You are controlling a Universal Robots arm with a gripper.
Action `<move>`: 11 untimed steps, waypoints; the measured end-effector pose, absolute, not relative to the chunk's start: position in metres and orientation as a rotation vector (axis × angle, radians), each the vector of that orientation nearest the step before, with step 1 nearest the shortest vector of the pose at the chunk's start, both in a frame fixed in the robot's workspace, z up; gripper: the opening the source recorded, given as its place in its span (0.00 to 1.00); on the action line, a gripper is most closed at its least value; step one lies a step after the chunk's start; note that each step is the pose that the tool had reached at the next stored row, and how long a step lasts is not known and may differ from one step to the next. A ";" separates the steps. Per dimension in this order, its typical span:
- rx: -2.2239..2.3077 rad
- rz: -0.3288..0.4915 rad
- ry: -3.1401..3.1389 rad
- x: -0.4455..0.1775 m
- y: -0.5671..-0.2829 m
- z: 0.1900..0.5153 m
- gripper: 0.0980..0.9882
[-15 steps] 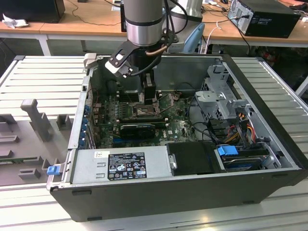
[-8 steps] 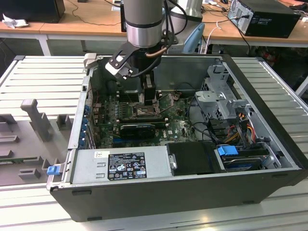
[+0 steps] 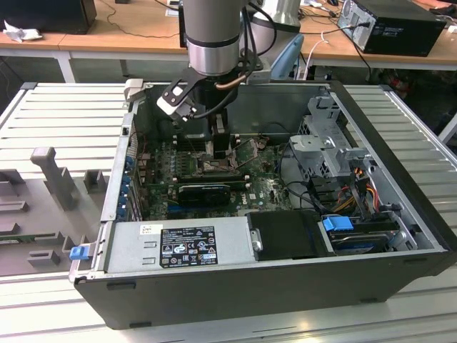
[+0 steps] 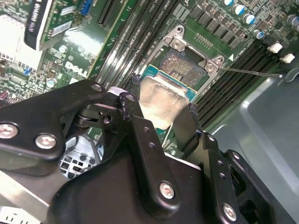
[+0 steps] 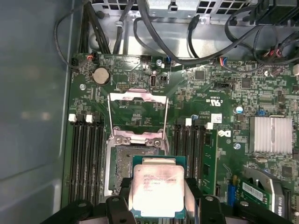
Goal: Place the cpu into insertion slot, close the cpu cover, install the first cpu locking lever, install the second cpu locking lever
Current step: 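Place the cpu into insertion slot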
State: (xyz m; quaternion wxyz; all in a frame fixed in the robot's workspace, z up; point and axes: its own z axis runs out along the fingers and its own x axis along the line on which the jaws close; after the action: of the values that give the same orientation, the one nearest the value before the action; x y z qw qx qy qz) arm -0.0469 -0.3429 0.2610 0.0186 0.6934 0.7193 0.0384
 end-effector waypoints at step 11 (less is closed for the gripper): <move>2.155 0.119 2.231 -0.047 -0.343 0.252 0.48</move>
State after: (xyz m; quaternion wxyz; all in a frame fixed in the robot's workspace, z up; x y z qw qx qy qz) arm -0.0469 -0.3426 0.2524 0.0186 0.6942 0.7186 0.0383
